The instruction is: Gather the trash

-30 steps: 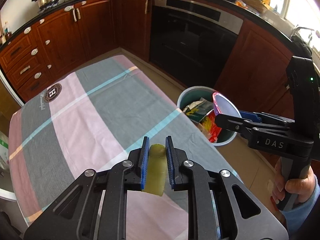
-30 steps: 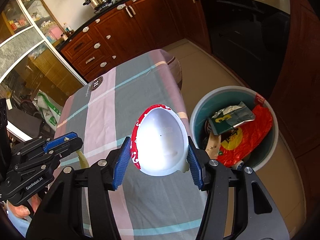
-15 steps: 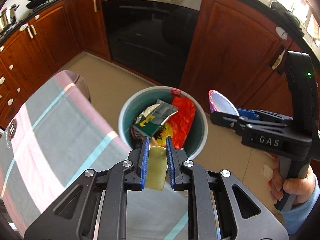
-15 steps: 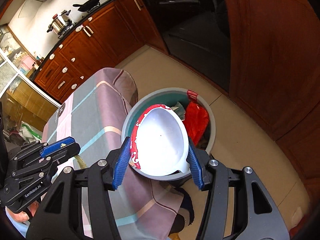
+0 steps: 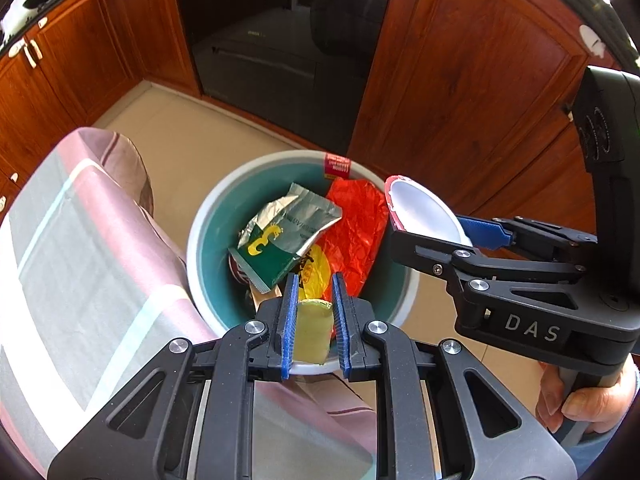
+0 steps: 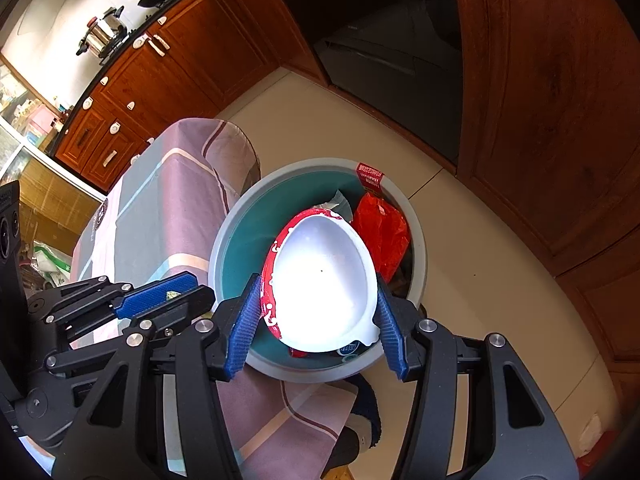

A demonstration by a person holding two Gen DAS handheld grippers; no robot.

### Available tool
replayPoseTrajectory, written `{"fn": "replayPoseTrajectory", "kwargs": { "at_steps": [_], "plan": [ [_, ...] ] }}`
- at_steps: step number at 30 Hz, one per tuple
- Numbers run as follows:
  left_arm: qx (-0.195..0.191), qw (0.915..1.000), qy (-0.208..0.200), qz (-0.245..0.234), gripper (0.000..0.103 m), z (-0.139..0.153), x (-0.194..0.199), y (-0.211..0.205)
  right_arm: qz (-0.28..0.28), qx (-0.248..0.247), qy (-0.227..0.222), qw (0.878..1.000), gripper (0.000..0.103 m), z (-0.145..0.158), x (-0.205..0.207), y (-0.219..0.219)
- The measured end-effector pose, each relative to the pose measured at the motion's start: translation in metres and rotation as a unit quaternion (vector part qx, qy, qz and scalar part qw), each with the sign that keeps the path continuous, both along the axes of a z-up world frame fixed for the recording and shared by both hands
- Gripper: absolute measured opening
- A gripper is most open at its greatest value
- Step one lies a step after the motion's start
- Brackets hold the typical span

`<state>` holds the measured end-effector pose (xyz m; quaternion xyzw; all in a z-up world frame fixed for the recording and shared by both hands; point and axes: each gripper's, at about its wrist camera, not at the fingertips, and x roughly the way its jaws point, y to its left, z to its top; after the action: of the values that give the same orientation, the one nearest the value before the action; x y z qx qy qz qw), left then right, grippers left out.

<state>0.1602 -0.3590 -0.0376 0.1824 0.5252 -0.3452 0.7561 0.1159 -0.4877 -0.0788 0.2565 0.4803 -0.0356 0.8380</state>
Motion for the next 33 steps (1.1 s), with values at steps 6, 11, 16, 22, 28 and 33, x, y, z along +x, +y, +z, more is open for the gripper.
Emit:
{"fn": "replayPoseTrajectory", "kwargs": {
  "at_steps": [6, 11, 16, 22, 28, 33],
  "plan": [
    [0.0, 1.0, 0.008, 0.004, 0.02, -0.006, 0.007, -0.001, 0.004, -0.004, 0.006, 1.0, 0.055, -0.004, 0.009, 0.0],
    [-0.011, 0.9999, 0.002, 0.011, 0.068, -0.001, 0.006, 0.003, 0.002, -0.015, 0.003, 1.0, 0.076, 0.0, 0.012, 0.002],
    [-0.015, 0.9995, -0.024, 0.018, 0.091, 0.011, 0.002, 0.009, -0.011, -0.015, 0.001, 1.0, 0.086, 0.006, 0.008, 0.0],
    [-0.025, 0.999, -0.03, 0.023, 0.097, 0.022, -0.002, 0.02, -0.026, -0.006, 0.001, 1.0, 0.09, 0.013, 0.001, -0.001],
    [-0.035, 0.9979, -0.043, 0.034, 0.099, 0.039, -0.014, 0.035, -0.032, -0.003, -0.005, 0.999, 0.09, 0.029, -0.01, 0.002],
    [-0.038, 0.9961, -0.066, 0.044, 0.099, 0.054, -0.029, 0.05, -0.037, -0.01, -0.026, 0.999, 0.09, 0.053, -0.029, 0.008]
  ]
}}
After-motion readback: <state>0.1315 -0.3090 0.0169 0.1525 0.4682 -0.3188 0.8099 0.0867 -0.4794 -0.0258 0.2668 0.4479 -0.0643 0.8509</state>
